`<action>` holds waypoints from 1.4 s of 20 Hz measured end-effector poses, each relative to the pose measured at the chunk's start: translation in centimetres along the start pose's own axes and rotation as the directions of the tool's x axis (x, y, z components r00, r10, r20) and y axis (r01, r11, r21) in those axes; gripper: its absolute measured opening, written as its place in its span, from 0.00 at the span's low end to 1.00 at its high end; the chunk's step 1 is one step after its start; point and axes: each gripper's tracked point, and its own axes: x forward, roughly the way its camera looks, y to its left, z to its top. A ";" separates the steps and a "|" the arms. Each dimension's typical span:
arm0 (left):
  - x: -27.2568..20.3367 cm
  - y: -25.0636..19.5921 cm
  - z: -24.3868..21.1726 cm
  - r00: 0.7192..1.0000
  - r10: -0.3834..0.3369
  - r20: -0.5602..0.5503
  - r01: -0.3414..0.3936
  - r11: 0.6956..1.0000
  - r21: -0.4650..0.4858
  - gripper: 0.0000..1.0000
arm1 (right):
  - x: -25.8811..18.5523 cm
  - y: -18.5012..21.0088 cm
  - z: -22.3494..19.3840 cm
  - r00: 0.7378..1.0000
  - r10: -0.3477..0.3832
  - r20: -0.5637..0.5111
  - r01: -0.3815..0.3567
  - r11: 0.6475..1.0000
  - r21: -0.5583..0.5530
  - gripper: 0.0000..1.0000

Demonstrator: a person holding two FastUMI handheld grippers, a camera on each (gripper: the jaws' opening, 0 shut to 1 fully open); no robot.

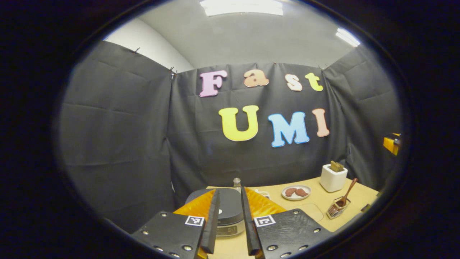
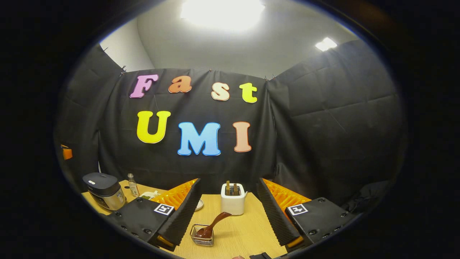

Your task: Close the left gripper, press the button to open the rice cooker; take a wooden spoon from the chopstick holder with the right hand, scoop a spoonful of rice and pour it into the rice cooker, then put the wooden spoon back into the chopstick holder.

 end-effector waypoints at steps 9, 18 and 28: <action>-0.9 1.5 1.1 0.992 0.122 0.023 -0.122 0.992 -0.013 0.00 | 0.3 -1.7 -1.3 0.998 0.058 -0.003 -0.058 0.998 -0.003 0.99; 3.7 5.9 0.7 0.990 0.141 -0.004 -0.141 0.990 -0.014 0.02 | 1.1 -1.7 -1.6 0.999 0.035 -0.009 -0.035 0.999 0.000 0.99; 11.5 7.9 -5.4 0.993 0.040 -0.113 -0.045 0.998 -0.039 0.02 | 1.7 0.9 -0.4 0.998 -0.061 0.006 0.062 0.998 -0.022 0.98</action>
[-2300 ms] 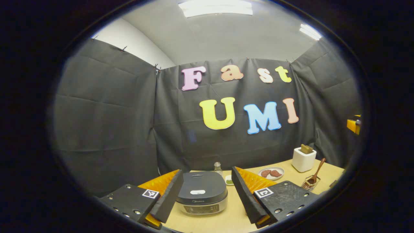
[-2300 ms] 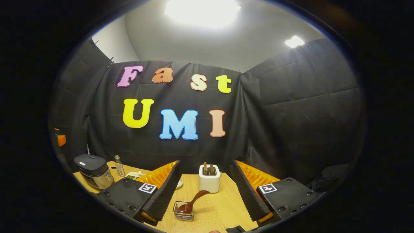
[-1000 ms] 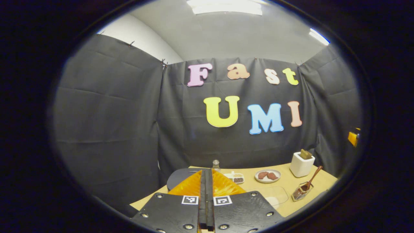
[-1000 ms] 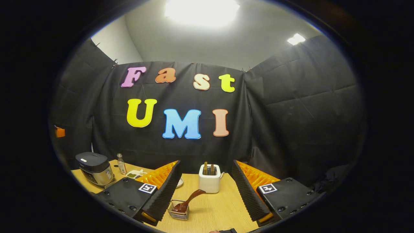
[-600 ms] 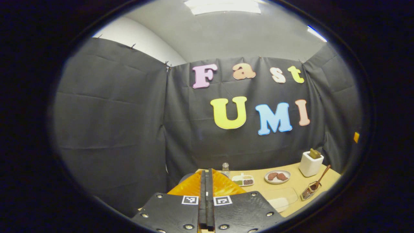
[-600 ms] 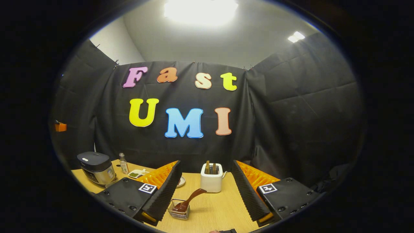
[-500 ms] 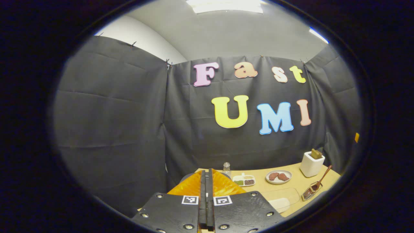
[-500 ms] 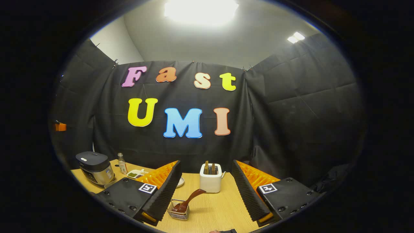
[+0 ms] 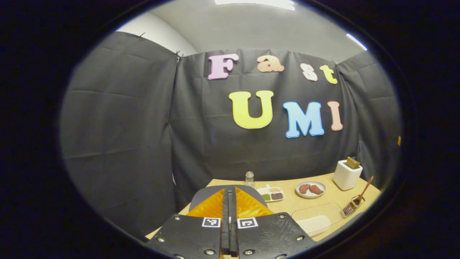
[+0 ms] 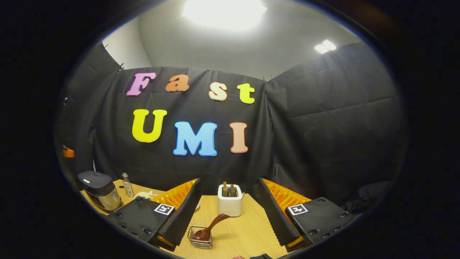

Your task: Close the left gripper, press the button to open the rice cooker; take a wooden spoon from the chopstick holder with the right hand, scoop a spoonful of rice and pour it into the rice cooker, then put the wooden spoon back into the chopstick holder.

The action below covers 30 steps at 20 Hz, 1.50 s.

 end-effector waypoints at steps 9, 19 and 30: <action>4.4 0.9 -7.3 0.991 -0.039 -0.129 0.034 0.998 -0.044 0.00 | 0.2 1.4 -0.7 0.998 -0.045 -0.034 0.044 0.999 -0.025 0.98; 5.5 0.2 -12.7 0.974 -0.065 -0.219 0.049 0.996 -0.077 0.00 | 0.5 2.6 -0.5 0.998 -0.050 -0.040 0.047 0.997 -0.061 0.99; 4.7 0.1 -14.1 0.975 -0.050 -0.214 0.036 0.997 -0.070 0.00 | 1.2 3.3 -1.0 0.999 -0.028 -0.047 0.026 0.999 -0.042 0.99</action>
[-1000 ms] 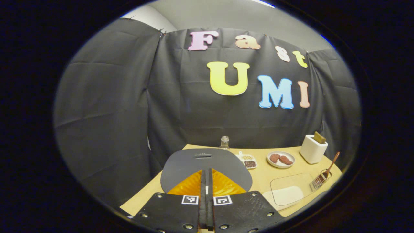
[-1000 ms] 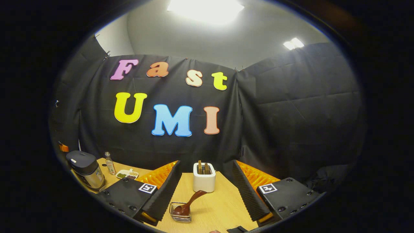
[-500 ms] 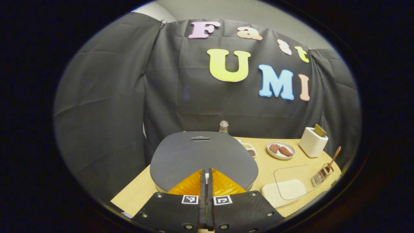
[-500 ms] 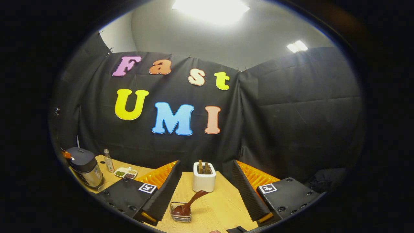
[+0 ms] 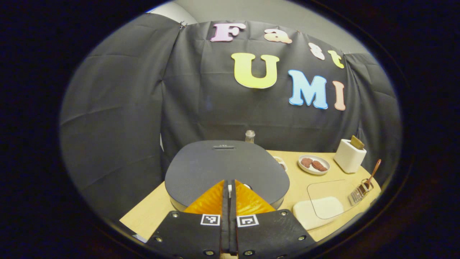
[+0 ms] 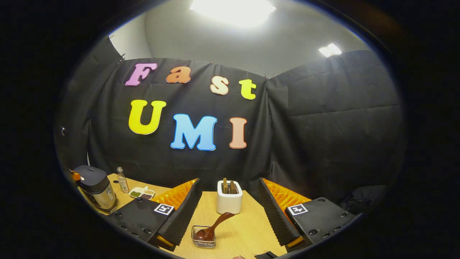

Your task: Close the left gripper, press the button to open the rice cooker; take a wooden spoon from the chopstick holder with the right hand, scoop a spoonful of rice and pour it into the rice cooker, then put the wooden spoon back into the chopstick holder.

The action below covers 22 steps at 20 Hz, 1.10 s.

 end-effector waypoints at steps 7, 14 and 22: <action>-0.1 0.1 0.0 0.999 0.024 -0.032 -0.022 0.999 0.040 0.03 | -0.1 -0.3 0.9 1.000 0.009 0.023 -0.009 1.000 -0.018 0.98; -0.3 -0.1 2.0 0.999 0.028 -0.032 -0.026 0.999 0.046 0.03 | -0.2 -1.2 1.0 1.000 -0.005 0.028 0.005 1.000 -0.003 0.99; -0.2 -0.2 4.7 1.000 0.029 0.004 -0.030 0.998 0.050 0.03 | -0.4 -1.3 1.3 0.999 -0.005 0.036 0.005 1.000 -0.005 0.99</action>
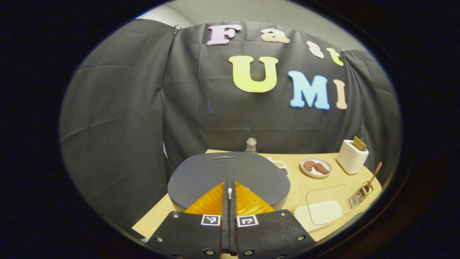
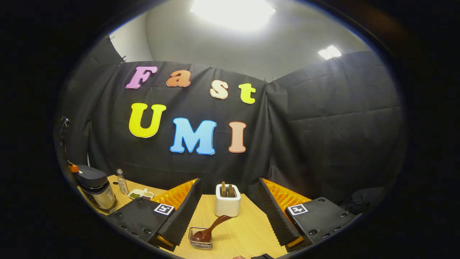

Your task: Close the left gripper, press the button to open the rice cooker; take a wooden spoon from the chopstick holder with the right hand, scoop a spoonful of rice and pour it into the rice cooker, then put the wooden spoon back into the chopstick holder.

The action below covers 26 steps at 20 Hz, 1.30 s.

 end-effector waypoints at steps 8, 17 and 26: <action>0.5 0.3 4.3 0.998 0.010 0.062 -0.011 1.000 0.014 0.05 | 0.1 -0.2 -0.7 1.000 -0.011 -0.014 0.011 1.000 0.013 0.99; -0.4 1.0 11.5 0.967 0.051 0.250 -0.060 0.998 0.026 0.04 | 0.2 -0.2 -1.2 1.000 -0.002 -0.030 0.002 1.000 0.023 0.99; -6.4 1.7 16.7 0.906 0.118 0.407 -0.121 0.992 -0.017 0.92 | 1.4 0.2 -3.3 0.996 0.034 -0.078 -0.030 0.998 0.051 0.99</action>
